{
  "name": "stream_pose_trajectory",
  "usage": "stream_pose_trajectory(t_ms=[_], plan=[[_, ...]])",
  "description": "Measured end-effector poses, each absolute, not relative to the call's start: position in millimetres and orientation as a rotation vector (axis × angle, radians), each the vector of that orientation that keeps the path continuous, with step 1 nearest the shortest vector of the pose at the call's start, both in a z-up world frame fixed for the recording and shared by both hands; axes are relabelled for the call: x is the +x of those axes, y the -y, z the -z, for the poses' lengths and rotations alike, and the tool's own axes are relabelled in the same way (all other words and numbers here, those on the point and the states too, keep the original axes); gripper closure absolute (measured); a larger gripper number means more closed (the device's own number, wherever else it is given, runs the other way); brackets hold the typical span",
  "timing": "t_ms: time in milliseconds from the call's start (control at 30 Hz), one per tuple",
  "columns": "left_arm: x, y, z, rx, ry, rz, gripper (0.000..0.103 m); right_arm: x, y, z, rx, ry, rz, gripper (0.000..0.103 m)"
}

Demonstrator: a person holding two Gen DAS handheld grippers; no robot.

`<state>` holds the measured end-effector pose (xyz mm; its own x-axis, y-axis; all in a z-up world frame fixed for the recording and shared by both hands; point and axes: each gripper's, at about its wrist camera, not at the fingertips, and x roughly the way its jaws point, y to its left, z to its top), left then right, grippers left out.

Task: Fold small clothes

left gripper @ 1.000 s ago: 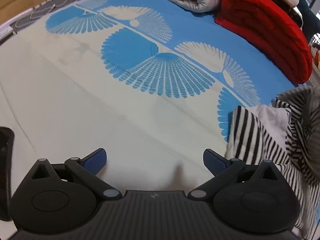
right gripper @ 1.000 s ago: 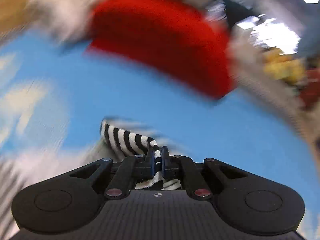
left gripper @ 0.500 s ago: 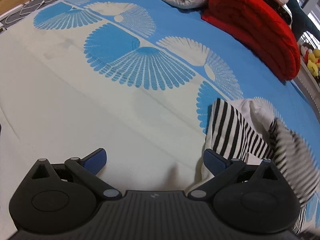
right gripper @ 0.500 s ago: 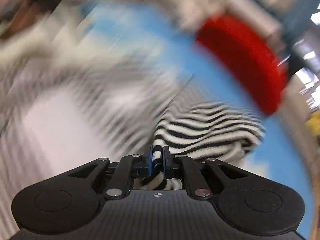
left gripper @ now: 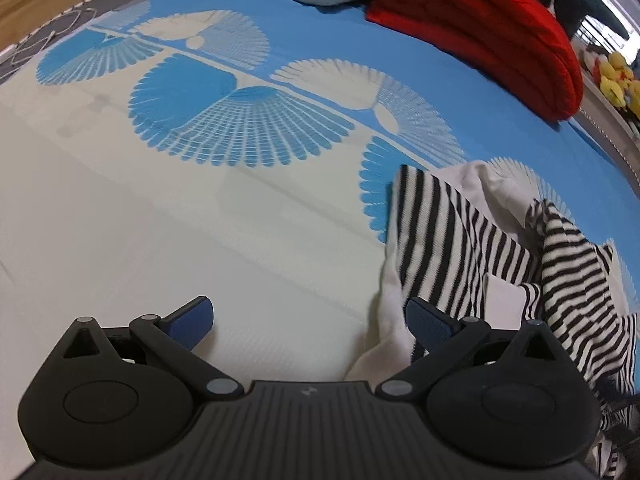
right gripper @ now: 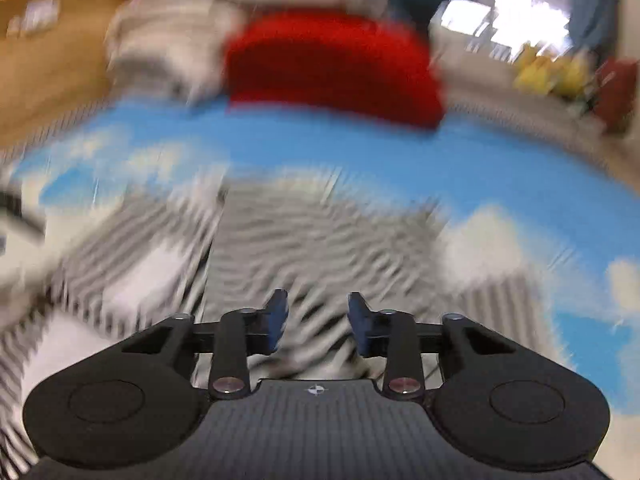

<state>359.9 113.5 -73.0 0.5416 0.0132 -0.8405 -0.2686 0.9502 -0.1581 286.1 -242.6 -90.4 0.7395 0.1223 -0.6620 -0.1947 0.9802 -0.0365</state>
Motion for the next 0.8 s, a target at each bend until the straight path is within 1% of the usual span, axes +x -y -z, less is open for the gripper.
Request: stream_pose_trajectory(t_ms=[33,67,100,133,167,200,233,267,300,367,400,467,600,733,800], plan=[[361,-109,74,-0.266,-0.990,-0.162,0.000,287,235,110,-0.129,-0.784,-0.197,0.069],[361,-104,76,-0.237,-0.992,-0.147,0.000,282,226,124,-0.172,-0.802,-0.185,0.070],[359,-100,77,-0.212,-0.990,-0.137,0.000,270,223,122,-0.205,-0.752,-0.159,0.070],[357,-95,78,-0.186,-0.985,-0.127,0.000,258,223,111,-0.195,-0.744,-0.141,0.069],[352,-90,80,-0.156,-0.974,-0.113,0.000,245,226,98,-0.139,-0.735,-0.142,0.060],[349,-86,80,-0.129,-0.963,-0.103,0.000,227,234,83,-0.074,-0.704,-0.157,0.046],[344,-80,80,-0.098,-0.948,-0.099,0.000,203,242,68,-0.025,-0.658,-0.167,0.038],[338,-76,79,-0.076,-0.933,-0.099,0.000,183,247,62,-0.018,-0.633,-0.163,0.026],[332,-71,78,-0.062,-0.919,-0.100,0.000,159,250,53,-0.044,-0.619,-0.156,0.022],[315,-61,74,-0.059,-0.898,-0.098,0.000,116,246,53,-0.132,-0.591,-0.139,0.021],[306,-56,72,-0.067,-0.898,-0.092,0.000,99,245,55,-0.173,-0.589,-0.128,0.019],[284,-44,71,-0.071,-0.904,-0.076,0.000,71,246,66,-0.222,-0.602,-0.097,0.018],[221,-23,82,0.008,-0.894,-0.032,0.000,56,253,84,-0.240,-0.677,-0.065,0.019],[170,-12,97,0.109,-0.870,-0.036,0.000,39,263,88,-0.313,-0.645,-0.037,0.019],[153,-12,103,0.112,-0.864,-0.038,0.000,32,268,91,-0.336,-0.631,-0.025,0.019]])
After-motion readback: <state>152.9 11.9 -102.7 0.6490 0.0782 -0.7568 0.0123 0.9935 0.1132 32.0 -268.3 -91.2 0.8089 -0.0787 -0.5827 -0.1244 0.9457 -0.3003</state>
